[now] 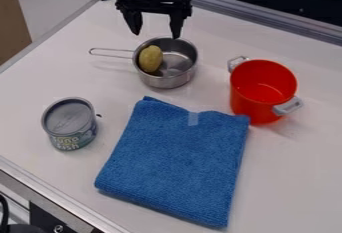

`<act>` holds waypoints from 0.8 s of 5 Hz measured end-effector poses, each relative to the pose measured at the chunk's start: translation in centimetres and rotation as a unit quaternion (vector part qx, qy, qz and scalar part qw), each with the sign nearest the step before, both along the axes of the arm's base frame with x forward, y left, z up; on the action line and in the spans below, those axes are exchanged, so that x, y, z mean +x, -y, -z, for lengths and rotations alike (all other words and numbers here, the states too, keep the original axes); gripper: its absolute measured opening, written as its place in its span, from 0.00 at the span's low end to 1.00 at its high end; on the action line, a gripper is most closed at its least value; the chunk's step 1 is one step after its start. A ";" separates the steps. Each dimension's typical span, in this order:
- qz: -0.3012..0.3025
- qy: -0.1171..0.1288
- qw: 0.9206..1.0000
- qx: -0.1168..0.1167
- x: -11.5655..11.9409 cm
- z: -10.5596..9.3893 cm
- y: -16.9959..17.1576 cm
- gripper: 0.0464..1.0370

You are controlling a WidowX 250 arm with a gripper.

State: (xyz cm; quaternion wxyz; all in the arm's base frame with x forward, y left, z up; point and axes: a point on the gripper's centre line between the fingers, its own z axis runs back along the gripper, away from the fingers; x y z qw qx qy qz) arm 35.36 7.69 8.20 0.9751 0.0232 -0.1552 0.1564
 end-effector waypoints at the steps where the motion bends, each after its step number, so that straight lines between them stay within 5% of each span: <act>1: 0.002 -0.005 1.000 -0.013 0.8 0.8 0.2 0.96; 3: 0.018 -0.034 0.999 -0.009 0.5 2.5 -0.2 0.96; 4: 0.015 -0.030 0.999 -0.008 0.6 2.4 -0.4 0.96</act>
